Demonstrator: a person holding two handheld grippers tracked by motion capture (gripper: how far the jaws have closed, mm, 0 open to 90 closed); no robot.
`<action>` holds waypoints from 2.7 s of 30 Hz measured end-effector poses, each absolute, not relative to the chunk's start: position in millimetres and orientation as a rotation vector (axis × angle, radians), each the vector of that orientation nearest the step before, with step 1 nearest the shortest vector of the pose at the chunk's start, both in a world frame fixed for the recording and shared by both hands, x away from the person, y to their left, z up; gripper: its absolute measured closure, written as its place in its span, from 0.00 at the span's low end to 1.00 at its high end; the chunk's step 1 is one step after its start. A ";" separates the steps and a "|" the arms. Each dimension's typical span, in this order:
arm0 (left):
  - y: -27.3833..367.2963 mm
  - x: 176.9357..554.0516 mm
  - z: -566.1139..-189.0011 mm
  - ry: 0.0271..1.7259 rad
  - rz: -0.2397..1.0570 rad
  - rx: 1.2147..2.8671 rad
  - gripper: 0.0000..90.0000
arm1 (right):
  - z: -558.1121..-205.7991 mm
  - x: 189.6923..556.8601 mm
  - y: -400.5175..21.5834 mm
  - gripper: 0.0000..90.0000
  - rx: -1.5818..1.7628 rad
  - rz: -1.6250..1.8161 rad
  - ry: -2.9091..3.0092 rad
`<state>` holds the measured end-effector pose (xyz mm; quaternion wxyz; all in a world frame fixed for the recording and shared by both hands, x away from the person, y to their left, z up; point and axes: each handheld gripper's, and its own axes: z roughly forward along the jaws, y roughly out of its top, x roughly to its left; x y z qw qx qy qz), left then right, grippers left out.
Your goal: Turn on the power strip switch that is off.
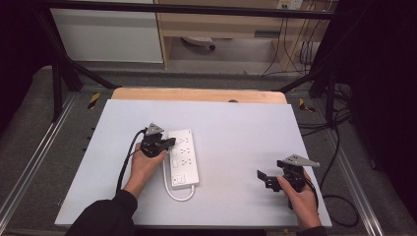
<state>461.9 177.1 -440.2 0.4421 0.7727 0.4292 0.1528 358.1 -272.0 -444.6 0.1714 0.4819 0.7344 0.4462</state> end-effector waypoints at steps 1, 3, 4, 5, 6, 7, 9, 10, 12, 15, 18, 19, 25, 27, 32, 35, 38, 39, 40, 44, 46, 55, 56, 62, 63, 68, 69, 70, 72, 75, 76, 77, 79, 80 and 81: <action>177.1 462.0 -440.2 1.064 0.379 1.918 1.00 | -444.6 358.1 -272.1 0.04 1.368 1.267 2.084; 177.2 461.9 -440.2 1.065 0.379 1.917 1.00 | -444.6 358.1 -272.1 0.04 1.368 1.266 2.085; 177.1 461.9 -440.3 1.065 0.380 1.918 1.00 | -444.6 358.1 -272.1 0.04 1.368 1.266 2.085; 177.1 461.9 -440.3 1.064 0.383 1.919 1.00 | -444.6 358.1 -272.0 0.04 1.368 1.267 2.085; 177.1 461.8 -440.3 1.062 0.384 1.920 1.00 | -444.6 358.1 -272.0 0.04 1.367 1.266 2.085; 177.0 461.7 -440.2 1.060 0.386 1.922 1.00 | -444.6 358.1 -272.0 0.04 1.367 1.266 2.085; 176.9 461.4 -440.1 1.055 0.389 1.927 1.00 | -444.6 358.0 -271.9 0.04 1.369 1.267 2.084; 176.8 461.3 -440.1 1.055 0.388 1.927 1.00 | -444.6 358.0 -272.1 0.04 1.368 1.266 2.085; 176.9 461.1 -440.3 1.053 0.388 1.926 1.00 | -444.6 358.0 -272.1 0.04 1.368 1.266 2.084; 176.8 460.8 -440.3 1.053 0.391 1.925 1.00 | -444.5 358.0 -272.0 0.04 1.368 1.266 2.085; 177.0 461.0 -440.4 1.052 0.386 1.924 1.00 | -444.6 358.1 -271.9 0.04 1.368 1.266 2.084; 177.2 461.1 -440.5 1.051 0.384 1.924 1.00 | -444.5 358.0 -272.0 0.04 1.368 1.266 2.084; 177.8 461.3 -440.9 1.047 0.383 1.925 1.00 | -444.5 357.8 -272.2 0.04 1.373 1.268 2.080; 177.5 460.8 -441.4 1.041 0.387 1.931 1.00 | -444.4 357.9 -272.2 0.04 1.368 1.267 2.081; 177.1 458.3 -444.0 1.042 0.383 1.922 1.00 | -444.2 357.6 -272.5 0.04 1.375 1.267 2.080; 177.0 458.5 -443.8 1.053 0.380 1.912 1.00 | -444.1 357.8 -272.8 0.04 1.369 1.270 2.075; 177.4 459.2 -443.0 1.053 0.367 1.900 1.00 | -444.0 357.8 -273.3 0.04 1.370 1.271 2.073; 177.0 459.1 -442.2 1.047 0.369 1.897 1.00 | -444.0 357.8 -273.3 0.04 1.370 1.271 2.073; 176.6 459.2 -441.2 1.039 0.373 1.896 1.00 | -443.9 357.7 -273.2 0.04 1.374 1.273 2.073; 175.2 460.0 -438.7 1.032 0.379 1.890 1.00 | -443.9 357.8 -273.3 0.04 1.372 1.273 2.074; 174.6 460.3 -437.7 1.029 0.378 1.895 1.00 | -443.8 357.6 -273.2 0.04 1.371 1.275 2.074; 173.6 460.5 -434.7 1.012 0.379 1.882 1.00 | -443.8 357.7 -273.4 0.04 1.373 1.276 2.073; 173.3 460.6 -434.7 1.010 0.381 1.881 0.97 | -443.9 357.8 -273.4 0.04 1.371 1.276 2.071; 173.1 460.8 -434.0 1.007 0.387 1.876 0.94 | -443.8 357.8 -273.4 0.04 1.373 1.277 2.072; 173.1 460.8 -434.0 1.008 0.387 1.875 0.93 | -443.8 357.8 -273.4 0.04 1.373 1.276 2.073; 173.0 461.0 -434.0 1.011 0.384 1.870 0.89 | -443.8 357.8 -273.5 0.04 1.372 1.277 2.071; 173.2 460.9 -433.8 1.012 0.382 1.871 0.88 | -443.9 357.8 -273.4 0.04 1.372 1.277 2.071; 173.2 460.9 -433.6 1.012 0.383 1.870 0.88 | -443.9 357.8 -273.4 0.04 1.372 1.277 2.071; 173.2 461.0 -433.3 1.010 0.385 1.869 0.87 | -443.9 357.8 -273.4 0.04 1.373 1.277 2.071; 172.6 461.1 -432.3 1.008 0.385 1.876 0.83 | -443.8 357.9 -273.6 0.04 1.372 1.276 2.073; 171.9 461.1 -431.6 1.006 0.385 1.872 0.82 | -443.9 357.9 -273.6 0.04 1.372 1.277 2.071; 171.7 461.1 -431.1 1.005 0.387 1.872 0.79 | -443.8 357.8 -273.5 0.04 1.372 1.277 2.070; 170.5 461.1 -429.5 1.008 0.385 1.867 0.75 | -443.9 357.9 -273.5 0.04 1.373 1.277 2.071; 169.9 461.2 -429.2 1.010 0.382 1.859 0.71 | -443.9 357.9 -273.6 0.04 1.372 1.276 2.073; 169.4 461.4 -428.5 1.017 0.376 1.855 0.66 | -443.9 357.9 -273.6 0.04 1.372 1.276 2.073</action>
